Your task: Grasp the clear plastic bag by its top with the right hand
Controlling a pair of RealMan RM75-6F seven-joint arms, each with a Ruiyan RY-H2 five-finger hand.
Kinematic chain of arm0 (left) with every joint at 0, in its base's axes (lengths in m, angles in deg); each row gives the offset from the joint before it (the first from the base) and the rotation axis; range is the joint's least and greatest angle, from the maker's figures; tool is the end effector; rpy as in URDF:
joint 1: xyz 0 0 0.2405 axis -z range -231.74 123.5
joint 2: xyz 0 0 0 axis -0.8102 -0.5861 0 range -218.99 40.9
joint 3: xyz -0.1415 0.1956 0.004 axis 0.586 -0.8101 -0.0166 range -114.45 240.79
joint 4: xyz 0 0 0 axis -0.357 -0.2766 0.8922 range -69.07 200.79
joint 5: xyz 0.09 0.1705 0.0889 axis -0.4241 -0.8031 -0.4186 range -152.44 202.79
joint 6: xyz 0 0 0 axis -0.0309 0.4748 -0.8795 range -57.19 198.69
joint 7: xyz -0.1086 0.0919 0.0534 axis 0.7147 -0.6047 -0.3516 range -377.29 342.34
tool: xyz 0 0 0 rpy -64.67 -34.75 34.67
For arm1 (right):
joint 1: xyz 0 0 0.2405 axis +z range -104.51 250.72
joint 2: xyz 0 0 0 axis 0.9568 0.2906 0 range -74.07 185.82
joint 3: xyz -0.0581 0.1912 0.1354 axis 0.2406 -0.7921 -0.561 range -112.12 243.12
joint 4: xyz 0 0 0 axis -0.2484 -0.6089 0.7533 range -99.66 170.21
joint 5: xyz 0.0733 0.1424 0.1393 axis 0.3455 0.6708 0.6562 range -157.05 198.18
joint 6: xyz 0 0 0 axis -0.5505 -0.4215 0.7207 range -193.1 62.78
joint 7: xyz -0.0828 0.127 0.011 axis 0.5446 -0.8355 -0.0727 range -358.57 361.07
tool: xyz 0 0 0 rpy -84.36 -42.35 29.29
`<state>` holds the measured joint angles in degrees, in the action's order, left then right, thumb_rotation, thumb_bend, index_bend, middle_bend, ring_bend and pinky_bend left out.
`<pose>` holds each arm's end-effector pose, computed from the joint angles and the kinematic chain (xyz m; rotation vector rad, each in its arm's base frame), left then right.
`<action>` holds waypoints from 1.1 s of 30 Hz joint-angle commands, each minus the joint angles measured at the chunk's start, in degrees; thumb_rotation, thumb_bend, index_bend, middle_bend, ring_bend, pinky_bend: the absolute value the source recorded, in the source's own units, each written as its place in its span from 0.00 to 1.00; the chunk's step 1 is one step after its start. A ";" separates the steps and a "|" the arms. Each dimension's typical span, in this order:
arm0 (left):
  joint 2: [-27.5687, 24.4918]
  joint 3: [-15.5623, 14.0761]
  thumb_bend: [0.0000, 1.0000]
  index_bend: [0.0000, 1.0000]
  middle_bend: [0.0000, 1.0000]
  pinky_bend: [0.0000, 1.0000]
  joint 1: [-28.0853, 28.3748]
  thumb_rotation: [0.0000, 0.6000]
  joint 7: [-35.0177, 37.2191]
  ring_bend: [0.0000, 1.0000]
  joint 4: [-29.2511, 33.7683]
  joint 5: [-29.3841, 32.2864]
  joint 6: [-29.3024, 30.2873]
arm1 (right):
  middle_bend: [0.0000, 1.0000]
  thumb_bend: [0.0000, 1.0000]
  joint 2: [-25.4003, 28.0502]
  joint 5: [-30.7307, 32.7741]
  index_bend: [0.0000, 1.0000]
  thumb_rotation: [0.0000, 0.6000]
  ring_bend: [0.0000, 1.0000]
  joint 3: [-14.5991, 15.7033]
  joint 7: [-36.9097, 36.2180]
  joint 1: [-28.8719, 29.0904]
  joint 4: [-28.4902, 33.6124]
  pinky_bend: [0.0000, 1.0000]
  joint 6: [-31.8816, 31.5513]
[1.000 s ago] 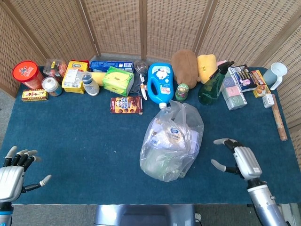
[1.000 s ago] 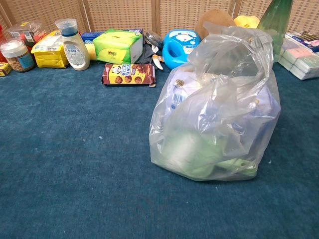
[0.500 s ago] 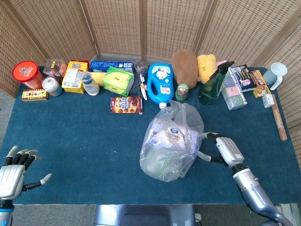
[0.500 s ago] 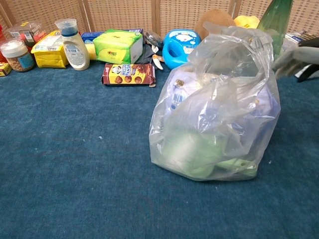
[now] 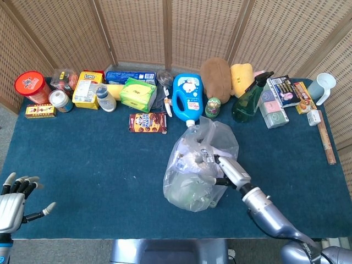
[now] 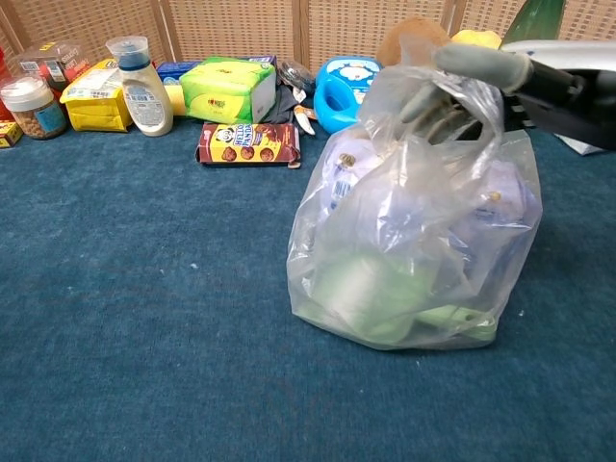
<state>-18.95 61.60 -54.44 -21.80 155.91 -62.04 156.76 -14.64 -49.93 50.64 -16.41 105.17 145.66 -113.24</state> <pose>-0.3118 0.1435 0.1117 -1.3949 -0.9869 -0.8033 -0.1135 -0.2857 0.0421 1.6664 -1.7357 1.3136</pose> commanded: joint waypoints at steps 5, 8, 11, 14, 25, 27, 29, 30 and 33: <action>1.02 0.12 0.14 0.37 0.27 0.04 0.04 0.12 2.26 0.18 -2.49 0.82 -0.80 | 0.32 0.19 -0.76 7.76 0.29 0.19 0.27 -5.76 -13.92 4.02 3.78 0.25 8.31; 1.24 0.21 0.14 0.37 0.27 0.04 0.09 0.12 2.97 0.18 -3.39 1.07 -1.03 | 0.33 0.19 -0.89 10.69 0.30 0.19 0.28 -8.63 -20.37 5.02 4.14 0.25 11.37; 1.42 0.29 0.14 0.37 0.27 0.04 0.11 0.12 3.54 0.18 -4.08 1.27 -1.16 | 0.35 0.19 -0.89 14.16 0.32 0.19 0.31 -12.68 -28.51 5.25 5.27 0.25 14.22; 1.62 0.26 0.14 0.37 0.27 0.04 0.11 0.12 3.92 0.18 -4.56 1.40 -1.36 | 0.41 0.19 -0.82 16.88 0.36 0.19 0.38 -16.28 -35.23 4.62 6.14 0.32 15.72; 2.11 0.22 0.14 0.37 0.27 0.04 0.19 0.12 4.91 0.18 -5.68 1.28 -1.53 | 0.61 0.26 3.56 30.01 0.48 0.42 0.70 -24.99 -46.85 1.40 10.15 0.76 13.90; 2.12 0.21 0.14 0.37 0.27 0.04 0.21 0.12 4.94 0.18 -5.66 1.14 -1.45 | 0.63 0.29 4.98 34.41 0.51 0.62 0.73 -26.74 -49.02 0.72 11.28 0.81 12.58; 2.12 0.16 0.14 0.37 0.27 0.04 0.28 0.12 4.84 0.18 -5.54 0.94 -1.44 | 0.65 0.31 7.06 38.48 0.53 0.77 0.74 -28.84 -50.36 0.39 12.19 0.84 11.69; 2.14 0.14 0.14 0.37 0.27 0.04 0.30 0.12 4.81 0.18 -5.50 0.90 -1.46 | 0.66 0.32 7.76 39.48 0.55 0.86 0.75 -29.54 -50.68 0.26 12.47 0.85 11.62; 2.22 0.08 0.14 0.37 0.27 0.04 0.38 0.12 4.59 0.18 -5.23 0.68 -1.46 | 0.69 0.35 10.07 41.68 0.59 0.99 0.78 -32.66 -52.32 -0.86 13.65 0.89 11.75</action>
<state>-16.75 61.69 -54.07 -17.18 150.65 -61.32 155.30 -6.84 -10.32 20.64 -66.80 105.49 157.85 -100.93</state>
